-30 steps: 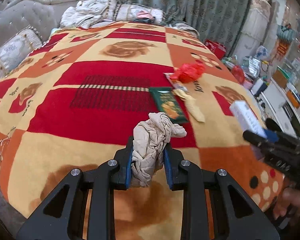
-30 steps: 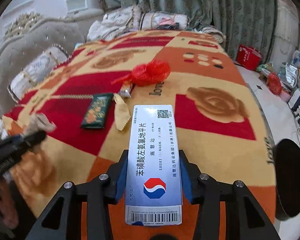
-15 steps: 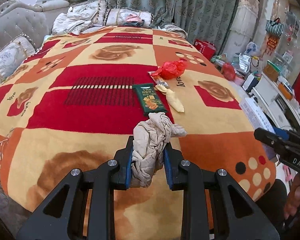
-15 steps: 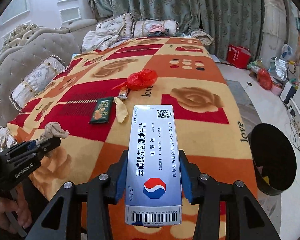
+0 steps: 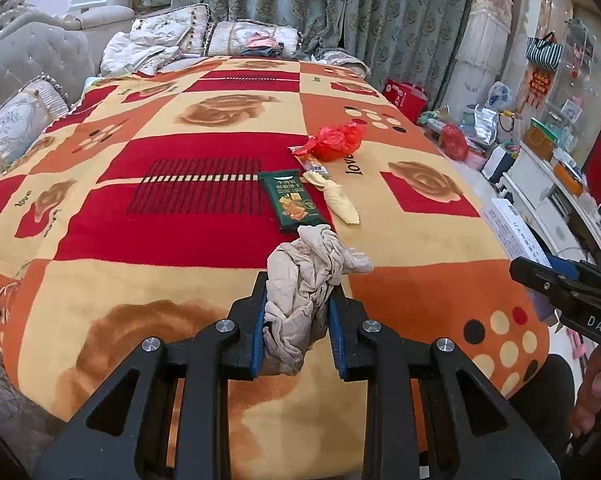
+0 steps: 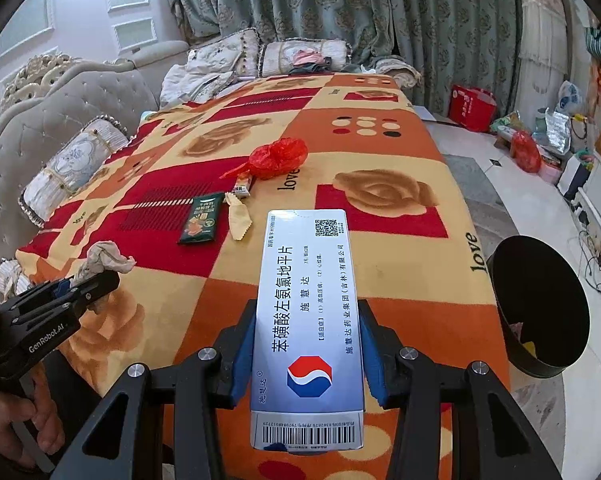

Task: Collect trash
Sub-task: 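Lift the beige tissue with left tool while right tool lifts the white medicine box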

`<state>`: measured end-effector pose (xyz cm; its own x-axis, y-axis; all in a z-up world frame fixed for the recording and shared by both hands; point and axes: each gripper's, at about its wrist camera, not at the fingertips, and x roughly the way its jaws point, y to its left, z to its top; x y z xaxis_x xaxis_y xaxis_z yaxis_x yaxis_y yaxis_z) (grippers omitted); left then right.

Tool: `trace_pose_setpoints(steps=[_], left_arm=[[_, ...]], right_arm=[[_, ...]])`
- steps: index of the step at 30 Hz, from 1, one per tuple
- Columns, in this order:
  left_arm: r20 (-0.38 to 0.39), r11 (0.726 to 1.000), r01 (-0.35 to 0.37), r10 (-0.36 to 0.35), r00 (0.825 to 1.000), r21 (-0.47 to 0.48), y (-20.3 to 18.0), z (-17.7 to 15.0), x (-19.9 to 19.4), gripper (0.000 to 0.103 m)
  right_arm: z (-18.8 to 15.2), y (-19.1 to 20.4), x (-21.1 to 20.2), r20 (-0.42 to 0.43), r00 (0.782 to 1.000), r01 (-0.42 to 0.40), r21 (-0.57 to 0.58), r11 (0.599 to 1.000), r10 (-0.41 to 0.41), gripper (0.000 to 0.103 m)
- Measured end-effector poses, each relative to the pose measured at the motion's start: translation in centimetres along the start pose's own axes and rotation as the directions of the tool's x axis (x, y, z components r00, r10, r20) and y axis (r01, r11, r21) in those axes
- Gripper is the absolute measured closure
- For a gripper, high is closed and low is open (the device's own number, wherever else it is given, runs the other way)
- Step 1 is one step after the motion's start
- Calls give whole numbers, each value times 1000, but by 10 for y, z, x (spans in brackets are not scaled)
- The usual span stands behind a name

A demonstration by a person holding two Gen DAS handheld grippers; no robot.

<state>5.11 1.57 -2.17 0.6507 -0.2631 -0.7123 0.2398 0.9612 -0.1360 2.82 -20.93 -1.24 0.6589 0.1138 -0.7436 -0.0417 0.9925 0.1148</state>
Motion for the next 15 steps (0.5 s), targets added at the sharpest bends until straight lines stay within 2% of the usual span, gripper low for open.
trace_pose_setpoints(steps=[15], left_arm=[[-13,1000,6,-6,1000,14,-5,-1,5,79]], right_arm=[[-1,-4,1,1,1000,0,8,1000,0,58]])
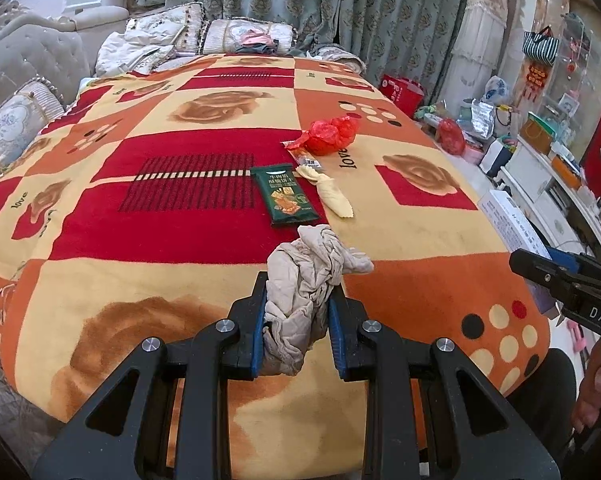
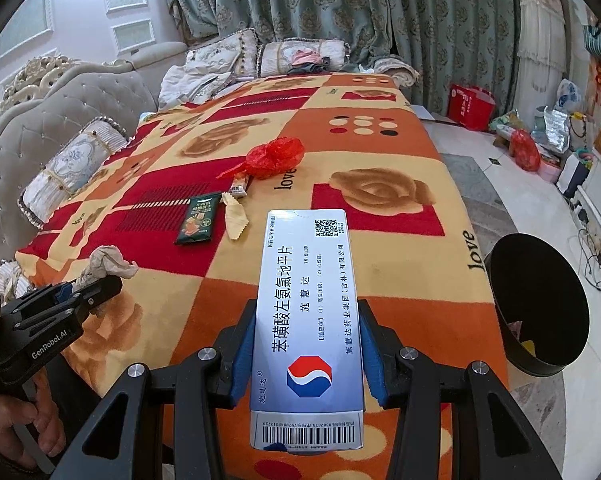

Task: Collect trash
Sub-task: 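Lift the beige tissue with left tool while right tool lifts the white medicine box, then carry the beige tissue with left tool while right tool carries the white medicine box over the black bin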

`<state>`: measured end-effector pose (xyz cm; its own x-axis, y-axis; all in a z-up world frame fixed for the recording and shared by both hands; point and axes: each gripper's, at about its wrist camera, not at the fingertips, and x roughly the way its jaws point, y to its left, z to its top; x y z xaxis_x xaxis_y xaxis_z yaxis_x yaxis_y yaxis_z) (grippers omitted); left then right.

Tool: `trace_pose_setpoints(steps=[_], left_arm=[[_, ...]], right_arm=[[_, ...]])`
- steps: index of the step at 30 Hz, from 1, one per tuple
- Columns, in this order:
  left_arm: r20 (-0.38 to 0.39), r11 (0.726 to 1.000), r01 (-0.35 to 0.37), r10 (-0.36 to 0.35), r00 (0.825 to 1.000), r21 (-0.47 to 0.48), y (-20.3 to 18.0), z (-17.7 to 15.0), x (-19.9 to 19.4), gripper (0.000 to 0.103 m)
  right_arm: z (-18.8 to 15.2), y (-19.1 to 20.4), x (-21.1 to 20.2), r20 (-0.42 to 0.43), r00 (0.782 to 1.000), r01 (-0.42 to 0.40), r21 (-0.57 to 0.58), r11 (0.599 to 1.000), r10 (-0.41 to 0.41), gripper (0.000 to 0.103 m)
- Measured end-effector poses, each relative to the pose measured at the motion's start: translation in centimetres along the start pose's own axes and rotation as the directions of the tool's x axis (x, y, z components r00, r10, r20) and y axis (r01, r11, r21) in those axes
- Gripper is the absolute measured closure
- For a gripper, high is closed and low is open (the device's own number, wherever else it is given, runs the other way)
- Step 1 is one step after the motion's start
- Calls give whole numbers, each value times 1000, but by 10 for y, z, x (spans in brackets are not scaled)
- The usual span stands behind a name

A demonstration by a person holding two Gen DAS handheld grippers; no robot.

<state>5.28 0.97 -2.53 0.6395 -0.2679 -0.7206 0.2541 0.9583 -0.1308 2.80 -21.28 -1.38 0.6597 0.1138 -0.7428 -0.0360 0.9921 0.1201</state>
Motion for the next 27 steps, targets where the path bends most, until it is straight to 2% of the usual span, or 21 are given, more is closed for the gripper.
trace_pose_setpoints(steps=[27], left_arm=[[-14,999,-9,10,1000,41,-11,-2,7,79]], right_arm=[[-3,-29,-4,13,1000,15,35,999,-16,58]])
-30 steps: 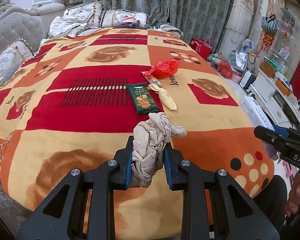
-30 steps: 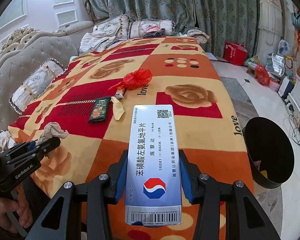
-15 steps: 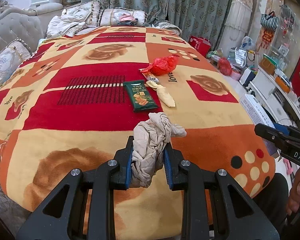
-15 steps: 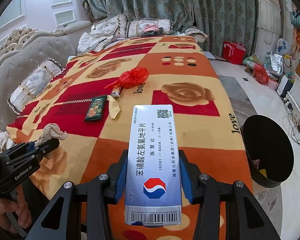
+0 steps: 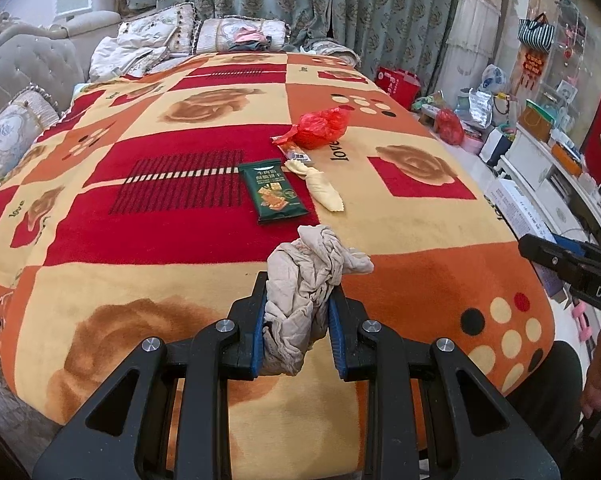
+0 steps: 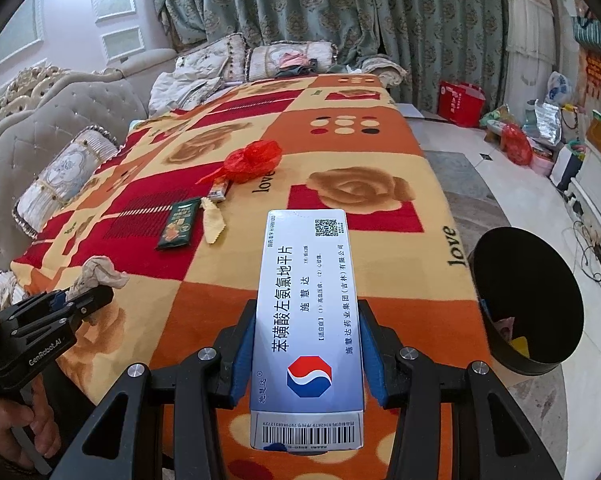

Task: Collect trash
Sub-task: 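Carry the beige tissue with left tool while right tool carries the white medicine box over the black bin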

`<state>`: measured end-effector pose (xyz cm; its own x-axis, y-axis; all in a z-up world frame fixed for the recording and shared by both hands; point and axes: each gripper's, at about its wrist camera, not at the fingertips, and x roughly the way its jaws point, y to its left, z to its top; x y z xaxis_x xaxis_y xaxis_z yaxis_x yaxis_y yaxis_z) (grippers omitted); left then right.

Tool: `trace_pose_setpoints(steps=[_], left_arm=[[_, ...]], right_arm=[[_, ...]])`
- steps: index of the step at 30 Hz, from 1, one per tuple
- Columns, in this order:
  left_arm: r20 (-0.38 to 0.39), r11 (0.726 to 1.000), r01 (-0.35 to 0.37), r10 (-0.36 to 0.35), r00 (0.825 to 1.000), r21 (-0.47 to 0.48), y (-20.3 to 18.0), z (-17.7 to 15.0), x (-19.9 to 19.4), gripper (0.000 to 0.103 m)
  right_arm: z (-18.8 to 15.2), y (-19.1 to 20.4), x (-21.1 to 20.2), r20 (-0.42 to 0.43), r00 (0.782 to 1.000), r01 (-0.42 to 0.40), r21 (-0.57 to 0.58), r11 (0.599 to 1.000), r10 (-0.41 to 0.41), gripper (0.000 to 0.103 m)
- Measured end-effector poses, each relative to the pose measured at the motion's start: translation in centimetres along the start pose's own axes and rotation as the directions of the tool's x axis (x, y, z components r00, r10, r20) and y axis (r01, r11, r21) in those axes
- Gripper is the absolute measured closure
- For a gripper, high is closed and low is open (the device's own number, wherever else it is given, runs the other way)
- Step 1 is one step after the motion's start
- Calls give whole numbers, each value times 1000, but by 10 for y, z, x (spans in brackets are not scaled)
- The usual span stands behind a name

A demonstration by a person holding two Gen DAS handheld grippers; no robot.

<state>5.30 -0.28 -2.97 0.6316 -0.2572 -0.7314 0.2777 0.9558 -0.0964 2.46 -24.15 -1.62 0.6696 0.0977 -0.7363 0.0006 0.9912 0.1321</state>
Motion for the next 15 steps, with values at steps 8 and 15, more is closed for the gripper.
trace_pose_setpoints(steps=[8,15], left_arm=[[4,1000,-3,3,1000,15,-6,3,-1,79],[7,1000,-3,3,1000,30,-11,5,-2,79]], right_arm=[[-1,-18,-6,10,1000,16,25,1000,-17,58],[0,-28,-13,24,999,29,35,999,-30,58]])
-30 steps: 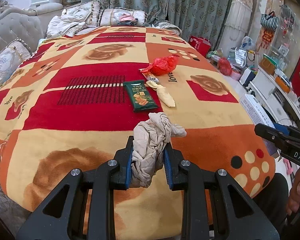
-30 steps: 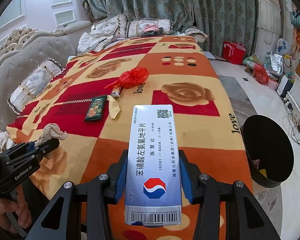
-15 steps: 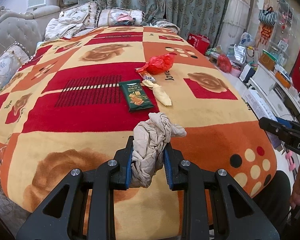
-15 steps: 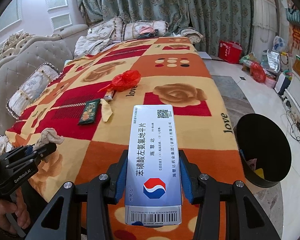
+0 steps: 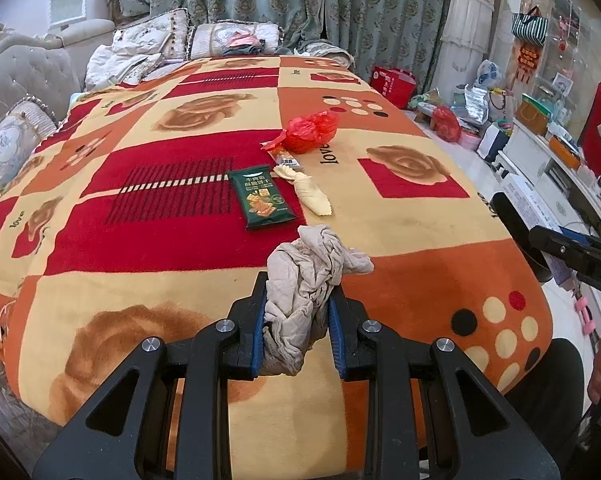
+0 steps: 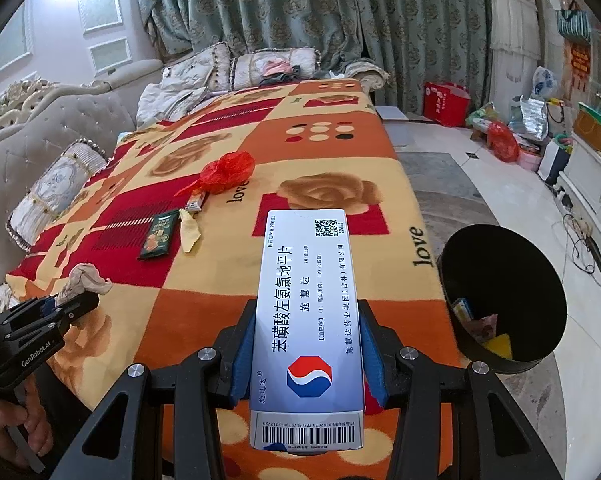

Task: Collect trash
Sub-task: 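Carry the beige tissue with left tool while right tool carries the white medicine box over the black bin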

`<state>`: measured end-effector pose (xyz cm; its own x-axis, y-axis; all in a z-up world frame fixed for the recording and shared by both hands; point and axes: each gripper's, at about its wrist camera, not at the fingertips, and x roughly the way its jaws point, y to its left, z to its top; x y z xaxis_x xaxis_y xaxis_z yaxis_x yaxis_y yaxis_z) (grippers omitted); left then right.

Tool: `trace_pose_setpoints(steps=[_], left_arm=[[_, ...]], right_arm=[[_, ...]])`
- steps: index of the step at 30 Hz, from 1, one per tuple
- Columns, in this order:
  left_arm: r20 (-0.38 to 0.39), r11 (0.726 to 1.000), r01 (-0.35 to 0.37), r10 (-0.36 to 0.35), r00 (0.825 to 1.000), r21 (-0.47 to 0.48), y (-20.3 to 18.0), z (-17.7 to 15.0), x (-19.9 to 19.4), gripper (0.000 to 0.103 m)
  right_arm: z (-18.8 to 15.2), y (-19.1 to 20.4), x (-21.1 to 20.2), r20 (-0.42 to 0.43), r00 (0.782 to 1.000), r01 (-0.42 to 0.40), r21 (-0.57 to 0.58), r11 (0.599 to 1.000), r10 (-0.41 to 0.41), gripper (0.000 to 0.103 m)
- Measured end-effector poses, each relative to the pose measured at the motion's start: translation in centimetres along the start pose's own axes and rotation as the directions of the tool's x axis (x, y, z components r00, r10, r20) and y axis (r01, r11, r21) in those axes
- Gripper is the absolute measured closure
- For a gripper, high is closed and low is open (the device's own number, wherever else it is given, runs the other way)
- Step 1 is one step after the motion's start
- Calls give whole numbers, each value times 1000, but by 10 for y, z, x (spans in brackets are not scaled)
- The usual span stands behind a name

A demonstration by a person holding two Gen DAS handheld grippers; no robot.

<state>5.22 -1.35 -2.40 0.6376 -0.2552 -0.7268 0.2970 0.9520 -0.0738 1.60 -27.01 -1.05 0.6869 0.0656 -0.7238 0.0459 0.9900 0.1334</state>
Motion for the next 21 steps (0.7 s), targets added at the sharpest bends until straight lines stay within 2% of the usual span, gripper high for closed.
trace_pose_setpoints(steps=[21], left_arm=[[-6,1000,-3,3,1000,16,-10,-4,4,79]], right_arm=[[-3,-25,-9,22,999,32,27,999,-33,58]])
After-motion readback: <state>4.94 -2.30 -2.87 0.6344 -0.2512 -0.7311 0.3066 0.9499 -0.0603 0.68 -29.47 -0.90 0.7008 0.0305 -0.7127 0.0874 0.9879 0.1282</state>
